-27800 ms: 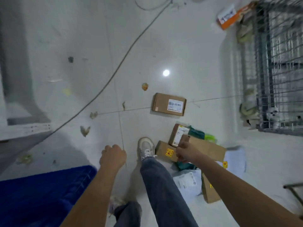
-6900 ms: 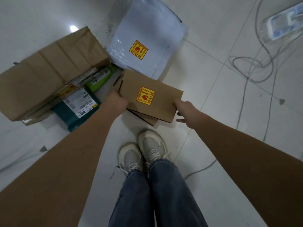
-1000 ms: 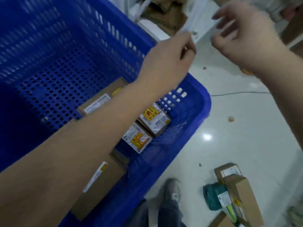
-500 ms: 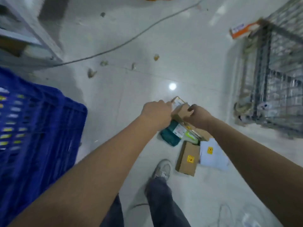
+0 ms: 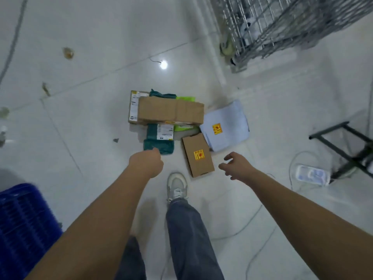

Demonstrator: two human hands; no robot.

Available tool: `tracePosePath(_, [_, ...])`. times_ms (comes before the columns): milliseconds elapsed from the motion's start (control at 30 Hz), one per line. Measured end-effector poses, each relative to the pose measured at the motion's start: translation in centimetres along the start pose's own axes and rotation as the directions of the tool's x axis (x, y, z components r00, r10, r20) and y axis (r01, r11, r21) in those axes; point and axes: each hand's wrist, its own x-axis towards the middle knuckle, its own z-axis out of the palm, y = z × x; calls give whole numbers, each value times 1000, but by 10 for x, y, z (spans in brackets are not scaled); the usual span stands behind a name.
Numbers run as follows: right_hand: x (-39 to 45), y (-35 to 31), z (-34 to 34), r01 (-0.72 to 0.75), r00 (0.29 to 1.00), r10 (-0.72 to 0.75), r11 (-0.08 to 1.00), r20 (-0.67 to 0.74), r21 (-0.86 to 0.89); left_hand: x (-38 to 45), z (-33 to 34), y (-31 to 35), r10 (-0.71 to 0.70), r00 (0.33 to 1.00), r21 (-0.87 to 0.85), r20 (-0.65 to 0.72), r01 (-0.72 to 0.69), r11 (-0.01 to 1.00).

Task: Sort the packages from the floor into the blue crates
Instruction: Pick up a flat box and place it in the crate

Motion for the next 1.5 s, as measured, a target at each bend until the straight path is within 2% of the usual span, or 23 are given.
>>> tracePosePath(100, [10,20,1,-57,998,55,977,16,204,19,3,26,15,999,72,42,-18,997])
tracePosePath(233, [22,46,9,-109,994,99,928,45,356,44,8,61,72,996,161,52,-80,984])
tracePosePath(433, [56,90,39,-223,975,194,856,111,467,95,21,102,184,981,241,69,-195,951])
tracePosePath(600, [105,117,79,-292,955,261,765,139,574,158,53,117,211,975,314,69,-222,923])
tracePosePath(700, [136,122,103,-317,946,283,700,159,640,195,74,110,207,978,271,7,-201,941])
tracePosePath(867, [179,123,136,-354,932,287,592,220,725,245,96,108,103,995,251,10,-102,963])
tracePosePath(1033, [208,126,160,-400,911,296,476,286,783,277,112,100,141,990,218,-11,-135,966])
tracePosePath(1267, [217,128,169,-355,930,222,347,292,868,283,122,96,137,989,148,-51,-128,981])
tracePosePath(1500, [202,131,163,-287,939,257,212,230,934,265,114,86,82,996,-75,-37,-85,994])
